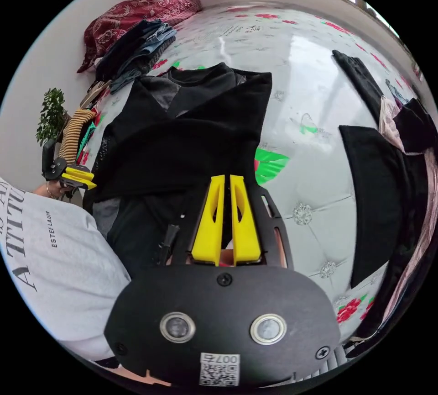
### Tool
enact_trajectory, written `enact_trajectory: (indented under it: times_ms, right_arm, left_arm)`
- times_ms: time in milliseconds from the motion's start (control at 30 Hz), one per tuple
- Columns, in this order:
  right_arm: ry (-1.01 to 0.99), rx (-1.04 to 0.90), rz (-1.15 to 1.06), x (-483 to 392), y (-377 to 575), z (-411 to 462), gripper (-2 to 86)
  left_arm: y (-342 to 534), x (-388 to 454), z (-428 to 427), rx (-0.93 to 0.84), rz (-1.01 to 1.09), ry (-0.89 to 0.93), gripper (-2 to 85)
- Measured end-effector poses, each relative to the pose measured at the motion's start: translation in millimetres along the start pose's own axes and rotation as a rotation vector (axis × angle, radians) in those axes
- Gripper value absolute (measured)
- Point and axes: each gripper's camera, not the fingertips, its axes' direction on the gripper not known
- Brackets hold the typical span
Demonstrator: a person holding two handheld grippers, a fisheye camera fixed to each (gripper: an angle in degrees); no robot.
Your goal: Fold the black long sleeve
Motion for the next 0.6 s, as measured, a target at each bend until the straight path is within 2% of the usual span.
enact_trajectory:
  times_ms: [133,200,267,400,467,533,600]
  right_arm:
    - [0.026,0.061,-0.156,-9.6,-74.3,-8.8,3.8]
    - [0.072,0.014,-0.224,-12.7,-108.7,6.1,4.8]
    - [0.126,-0.12,-0.318,-18.5,-144.5,35.7,6.3]
    - [0.14,-0.336,-0.511,-30.5,-157.6,78.4,6.8]
    - [0.161,-0.317,-0.552,-30.6,-158.7,73.4,4.7]
    - [0.14,-0.276,-0.538,-24.6,-162.4,60.9,2.9]
    - [0.129,-0.198,-0.46,-11.1,-166.1,47.2,1.7]
  left_arm:
    - [0.6,-20.0,-27.2,0.103,-0.114,-0.051,5.1]
    - [-2.5,-34.5,-31.0,0.124,-0.163,-0.017,6.0]
    - [-7.4,-44.4,-29.2,0.11,-0.186,-0.005,7.5]
    - [-24.0,-47.4,-14.0,0.041,-0.157,-0.048,9.5]
    - [-34.9,-43.0,3.8,-0.033,-0.139,-0.035,9.5]
    - [-50.1,-30.0,23.0,-0.159,-0.122,-0.108,4.6]
    - [-60.3,-14.3,17.9,-0.175,-0.067,-0.139,1.1]
